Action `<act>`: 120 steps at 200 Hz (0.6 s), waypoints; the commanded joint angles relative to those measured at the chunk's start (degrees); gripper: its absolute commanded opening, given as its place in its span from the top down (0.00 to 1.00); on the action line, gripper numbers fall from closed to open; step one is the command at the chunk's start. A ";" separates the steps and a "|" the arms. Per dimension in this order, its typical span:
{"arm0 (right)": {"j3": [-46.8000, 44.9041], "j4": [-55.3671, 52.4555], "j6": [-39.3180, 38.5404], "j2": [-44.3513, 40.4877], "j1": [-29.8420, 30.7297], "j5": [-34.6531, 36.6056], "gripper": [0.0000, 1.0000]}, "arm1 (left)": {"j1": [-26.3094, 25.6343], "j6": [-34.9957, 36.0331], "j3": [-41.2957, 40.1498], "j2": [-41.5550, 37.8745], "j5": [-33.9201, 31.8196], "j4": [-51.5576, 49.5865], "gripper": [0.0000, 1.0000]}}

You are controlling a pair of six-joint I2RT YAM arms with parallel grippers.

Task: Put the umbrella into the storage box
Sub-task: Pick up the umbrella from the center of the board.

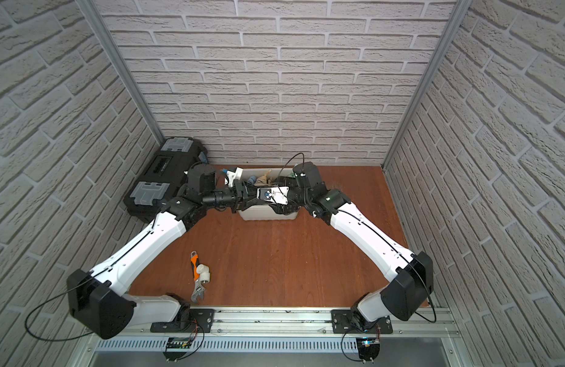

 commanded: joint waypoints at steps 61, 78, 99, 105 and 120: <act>-9.43 17.88 53.37 -13.29 0.60 12.21 0.17 | 0.99 7.77 4.06 3.34 -15.58 16.49 0.75; -9.70 19.56 69.77 -13.24 0.58 15.32 0.18 | 0.99 7.50 3.33 4.20 -17.20 21.09 0.78; -8.44 18.61 91.51 -11.74 0.33 17.11 0.17 | 0.95 7.38 2.38 5.19 -18.20 26.53 0.78; -8.71 20.02 98.07 -11.25 0.16 16.95 0.16 | 0.92 7.37 2.12 5.45 -18.44 27.85 0.78; -11.58 29.63 112.06 -9.95 0.07 14.99 0.15 | 0.90 7.13 1.82 6.23 -18.76 30.85 0.78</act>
